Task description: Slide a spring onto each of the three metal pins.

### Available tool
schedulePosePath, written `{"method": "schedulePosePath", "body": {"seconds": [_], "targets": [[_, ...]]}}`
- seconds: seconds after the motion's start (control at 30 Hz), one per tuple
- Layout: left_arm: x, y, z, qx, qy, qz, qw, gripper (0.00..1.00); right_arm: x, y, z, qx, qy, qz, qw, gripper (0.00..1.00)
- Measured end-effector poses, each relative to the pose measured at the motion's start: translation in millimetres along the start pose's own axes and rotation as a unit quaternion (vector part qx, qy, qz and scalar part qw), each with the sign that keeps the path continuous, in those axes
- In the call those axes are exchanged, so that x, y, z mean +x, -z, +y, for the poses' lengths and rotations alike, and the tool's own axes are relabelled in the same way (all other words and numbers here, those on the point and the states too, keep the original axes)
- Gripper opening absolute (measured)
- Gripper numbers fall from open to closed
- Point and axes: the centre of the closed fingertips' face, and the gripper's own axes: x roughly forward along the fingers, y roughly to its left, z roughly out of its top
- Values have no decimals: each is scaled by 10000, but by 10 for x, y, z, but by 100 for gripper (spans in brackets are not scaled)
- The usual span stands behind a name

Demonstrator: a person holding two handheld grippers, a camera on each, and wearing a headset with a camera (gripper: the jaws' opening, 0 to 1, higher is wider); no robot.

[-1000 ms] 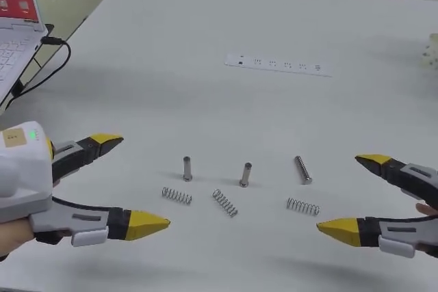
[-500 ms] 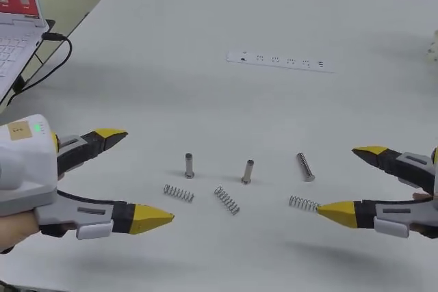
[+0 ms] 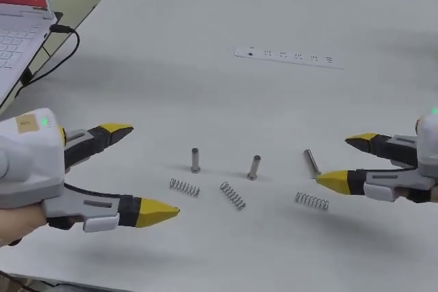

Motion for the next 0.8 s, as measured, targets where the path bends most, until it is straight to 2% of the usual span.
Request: {"method": "schedulePosePath", "body": {"seconds": [0.2, 0.4, 0.8], "targets": [[23, 4, -13, 0, 33, 14, 10000, 96, 100, 84, -152, 136, 95, 416, 9990, 50], [30, 15, -12, -23, 39, 21, 10000, 95, 197, 100, -255, 391, 112, 550, 9977, 46], [68, -14, 13, -20, 54, -8, 10000, 95, 400, 165, -351, 592, 77, 934, 9938, 36]]}}
